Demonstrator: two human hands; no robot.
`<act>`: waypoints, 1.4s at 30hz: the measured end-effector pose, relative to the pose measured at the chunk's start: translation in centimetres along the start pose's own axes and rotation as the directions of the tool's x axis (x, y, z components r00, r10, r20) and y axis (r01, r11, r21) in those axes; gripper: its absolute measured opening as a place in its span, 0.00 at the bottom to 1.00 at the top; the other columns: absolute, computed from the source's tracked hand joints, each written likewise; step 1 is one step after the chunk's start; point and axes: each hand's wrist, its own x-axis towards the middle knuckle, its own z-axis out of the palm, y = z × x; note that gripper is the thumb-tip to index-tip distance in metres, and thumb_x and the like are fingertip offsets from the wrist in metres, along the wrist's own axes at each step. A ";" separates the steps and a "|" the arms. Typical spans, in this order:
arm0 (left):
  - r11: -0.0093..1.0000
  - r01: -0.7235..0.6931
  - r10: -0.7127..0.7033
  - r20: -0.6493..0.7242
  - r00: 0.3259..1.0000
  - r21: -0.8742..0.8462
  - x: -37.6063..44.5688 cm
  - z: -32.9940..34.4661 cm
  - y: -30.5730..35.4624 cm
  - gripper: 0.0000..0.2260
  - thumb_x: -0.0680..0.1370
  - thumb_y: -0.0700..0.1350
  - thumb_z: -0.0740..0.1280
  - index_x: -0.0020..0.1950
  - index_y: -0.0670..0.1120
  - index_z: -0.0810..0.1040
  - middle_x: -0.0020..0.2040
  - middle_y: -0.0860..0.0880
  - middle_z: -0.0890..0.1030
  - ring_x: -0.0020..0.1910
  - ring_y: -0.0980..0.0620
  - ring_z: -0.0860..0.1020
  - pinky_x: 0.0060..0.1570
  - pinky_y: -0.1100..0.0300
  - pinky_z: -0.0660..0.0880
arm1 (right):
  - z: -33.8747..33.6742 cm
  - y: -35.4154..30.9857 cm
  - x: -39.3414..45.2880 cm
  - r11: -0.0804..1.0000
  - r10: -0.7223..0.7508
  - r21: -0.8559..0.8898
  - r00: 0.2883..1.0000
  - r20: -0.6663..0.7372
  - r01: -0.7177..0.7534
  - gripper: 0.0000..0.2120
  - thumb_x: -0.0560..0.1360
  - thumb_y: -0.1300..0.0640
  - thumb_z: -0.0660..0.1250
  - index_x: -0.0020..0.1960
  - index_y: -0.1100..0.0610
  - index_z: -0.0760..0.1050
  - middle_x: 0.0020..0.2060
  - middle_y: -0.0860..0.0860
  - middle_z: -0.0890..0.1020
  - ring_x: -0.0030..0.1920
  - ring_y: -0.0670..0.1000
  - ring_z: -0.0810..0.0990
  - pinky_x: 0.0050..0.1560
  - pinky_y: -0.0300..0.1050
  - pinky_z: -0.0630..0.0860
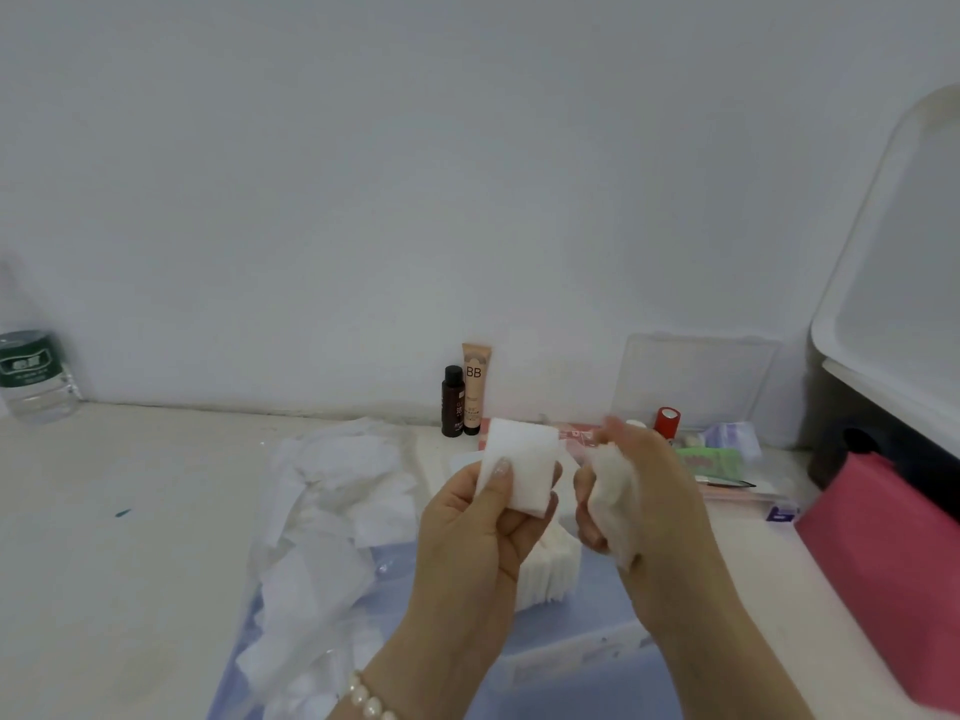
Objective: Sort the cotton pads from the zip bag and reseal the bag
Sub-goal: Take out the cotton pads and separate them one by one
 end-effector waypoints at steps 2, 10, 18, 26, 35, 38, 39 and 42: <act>1.000 -0.001 0.001 -0.045 0.999 0.001 0.2 -0.1 0.0 0.08 0.79 0.38 0.61 0.52 0.35 0.77 0.48 0.38 0.84 0.50 0.43 0.82 0.48 0.52 0.80 | -0.4 -0.4 0.1 0.973 0.065 0.214 0.994 0.092 -0.084 0.02 0.62 0.61 0.61 0.32 0.56 0.69 0.27 0.55 0.70 0.23 0.51 0.64 0.24 0.41 0.62; 0.999 -0.039 0.041 -0.082 0.996 0.032 0.3 -0.3 0.1 0.05 0.76 0.36 0.65 0.46 0.38 0.80 0.40 0.44 0.84 0.38 0.52 0.81 0.41 0.61 0.78 | -0.7 0.4 0.4 0.998 0.003 0.064 0.993 0.118 -0.011 0.21 0.60 0.70 0.71 0.52 0.61 0.74 0.44 0.55 0.82 0.44 0.54 0.82 0.39 0.48 0.82; 0.976 -0.146 0.157 -0.058 0.986 0.161 -0.1 -0.2 0.5 0.06 0.75 0.31 0.64 0.47 0.41 0.71 0.39 0.41 0.84 0.37 0.46 0.83 0.36 0.55 0.82 | -0.4 -0.2 -0.5 0.953 -0.218 -0.205 0.975 0.038 0.221 0.04 0.63 0.58 0.72 0.38 0.55 0.81 0.30 0.47 0.83 0.31 0.42 0.80 0.29 0.35 0.76; 0.861 -0.329 0.307 0.118 0.944 0.387 0.2 -0.7 0.8 0.17 0.77 0.28 0.58 0.37 0.45 0.79 0.48 0.41 0.82 0.48 0.43 0.81 0.40 0.53 0.82 | -0.5 -0.4 -0.4 0.948 -0.260 -0.187 0.966 0.006 0.256 0.01 0.69 0.62 0.71 0.41 0.59 0.79 0.24 0.44 0.78 0.24 0.40 0.74 0.21 0.32 0.68; 0.875 -0.160 0.052 0.240 0.969 0.457 0.4 -0.9 1.1 0.23 0.68 0.59 0.71 0.44 0.37 0.83 0.46 0.34 0.82 0.48 0.41 0.80 0.54 0.42 0.75 | -1.6 -1.7 -0.6 0.897 -0.323 -0.256 0.930 0.175 0.360 0.04 0.59 0.56 0.70 0.34 0.49 0.81 0.29 0.42 0.83 0.32 0.38 0.80 0.32 0.28 0.74; 0.849 -0.178 0.018 0.309 0.951 0.498 0.2 -1.0 1.0 0.26 0.66 0.56 0.72 0.44 0.31 0.79 0.44 0.35 0.80 0.45 0.40 0.79 0.56 0.39 0.73 | -1.6 -1.6 -0.4 0.856 -0.326 -0.325 0.907 0.266 0.402 0.05 0.61 0.55 0.69 0.34 0.45 0.81 0.30 0.41 0.83 0.33 0.38 0.80 0.33 0.29 0.74; 0.832 -0.192 0.015 0.326 0.945 0.520 0.2 -1.1 0.9 0.23 0.66 0.53 0.74 0.44 0.33 0.80 0.45 0.35 0.81 0.46 0.38 0.80 0.54 0.41 0.75 | -1.6 -1.3 -0.2 0.837 -0.329 -0.351 0.898 0.292 0.421 0.06 0.62 0.54 0.69 0.32 0.43 0.81 0.31 0.41 0.84 0.33 0.38 0.80 0.35 0.29 0.74; 0.803 -0.207 0.001 0.346 0.938 0.559 0.4 -1.4 0.8 0.13 0.66 0.45 0.76 0.45 0.38 0.83 0.46 0.37 0.83 0.48 0.38 0.82 0.50 0.48 0.79 | -1.8 -0.7 0.1 0.788 -0.322 -0.421 0.884 0.339 0.449 0.07 0.63 0.49 0.68 0.34 0.38 0.82 0.33 0.42 0.84 0.36 0.40 0.80 0.39 0.33 0.76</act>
